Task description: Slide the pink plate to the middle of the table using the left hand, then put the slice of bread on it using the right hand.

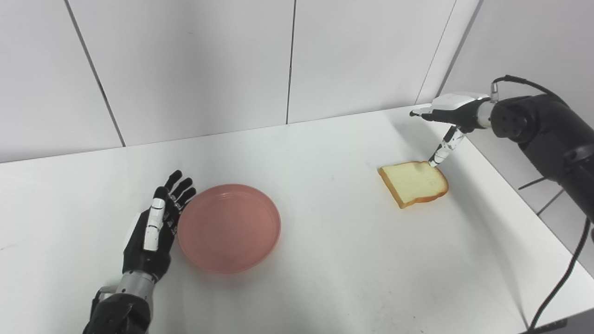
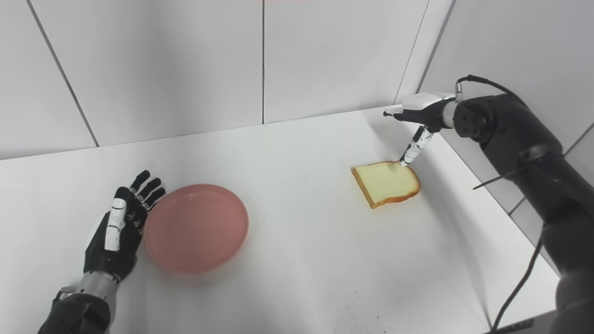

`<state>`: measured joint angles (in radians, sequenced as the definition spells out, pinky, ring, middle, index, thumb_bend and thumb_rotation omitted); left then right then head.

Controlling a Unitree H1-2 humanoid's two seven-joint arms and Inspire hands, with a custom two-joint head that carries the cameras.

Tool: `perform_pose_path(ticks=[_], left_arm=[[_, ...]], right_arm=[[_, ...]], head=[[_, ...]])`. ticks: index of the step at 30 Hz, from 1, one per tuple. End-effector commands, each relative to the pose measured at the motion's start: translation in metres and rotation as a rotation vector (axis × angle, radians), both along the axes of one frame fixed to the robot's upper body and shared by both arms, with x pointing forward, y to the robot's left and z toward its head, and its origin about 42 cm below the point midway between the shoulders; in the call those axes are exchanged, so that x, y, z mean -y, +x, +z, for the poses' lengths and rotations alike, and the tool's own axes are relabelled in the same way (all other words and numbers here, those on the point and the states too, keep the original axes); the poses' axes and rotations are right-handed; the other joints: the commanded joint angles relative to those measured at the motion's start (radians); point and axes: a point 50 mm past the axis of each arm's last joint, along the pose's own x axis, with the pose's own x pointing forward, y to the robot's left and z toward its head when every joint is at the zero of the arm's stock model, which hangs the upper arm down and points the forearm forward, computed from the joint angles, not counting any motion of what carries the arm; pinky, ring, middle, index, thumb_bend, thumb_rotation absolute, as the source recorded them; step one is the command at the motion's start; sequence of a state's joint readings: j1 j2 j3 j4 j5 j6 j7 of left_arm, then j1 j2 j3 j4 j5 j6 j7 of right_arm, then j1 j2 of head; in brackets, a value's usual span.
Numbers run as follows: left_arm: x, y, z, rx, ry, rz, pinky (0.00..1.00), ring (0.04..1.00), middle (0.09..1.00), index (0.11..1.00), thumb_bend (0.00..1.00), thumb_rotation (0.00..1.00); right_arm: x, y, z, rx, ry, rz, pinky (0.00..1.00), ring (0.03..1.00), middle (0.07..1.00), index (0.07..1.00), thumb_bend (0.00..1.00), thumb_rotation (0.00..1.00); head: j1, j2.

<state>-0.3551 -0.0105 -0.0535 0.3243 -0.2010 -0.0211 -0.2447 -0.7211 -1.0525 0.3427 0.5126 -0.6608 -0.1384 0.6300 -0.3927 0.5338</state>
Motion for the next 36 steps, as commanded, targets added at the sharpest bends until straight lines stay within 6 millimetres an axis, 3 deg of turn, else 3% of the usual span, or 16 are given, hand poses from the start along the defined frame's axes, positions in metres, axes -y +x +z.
perform_pose_path(ticks=[1, 15, 30, 36], left_arm=[[-0.006, -0.004, -0.009, -0.025, -0.009, 0.012, 0.91, 0.914, 0.915, 0.912, 0.74, 0.91], [-0.014, -0.004, -0.012, -0.026, -0.022, 0.028, 0.88, 0.902, 0.902, 0.900, 0.75, 0.89], [-0.015, -0.006, -0.010, -0.024, -0.037, 0.026, 0.88, 0.900, 0.899, 0.894, 0.76, 0.86], [-0.015, -0.006, -0.010, -0.025, -0.040, 0.028, 0.88, 0.895, 0.897, 0.891, 0.76, 0.86]], right_arm=[[0.005, -0.004, 0.031, 0.066, -0.052, 0.029, 1.00, 1.000, 1.000, 1.000, 1.00, 0.46], [-0.020, -0.011, 0.014, 0.032, -0.100, 0.100, 1.00, 1.000, 1.000, 1.000, 1.00, 0.40], [-0.029, -0.017, -0.005, -0.042, -0.146, 0.139, 1.00, 1.000, 1.000, 1.000, 1.00, 0.48], [-0.031, -0.018, -0.005, -0.069, -0.134, 0.138, 1.00, 1.000, 1.000, 1.000, 1.00, 0.46]], head=[[-0.001, 0.002], [-0.050, -0.014], [-0.053, -0.005], [-0.057, 0.000]])
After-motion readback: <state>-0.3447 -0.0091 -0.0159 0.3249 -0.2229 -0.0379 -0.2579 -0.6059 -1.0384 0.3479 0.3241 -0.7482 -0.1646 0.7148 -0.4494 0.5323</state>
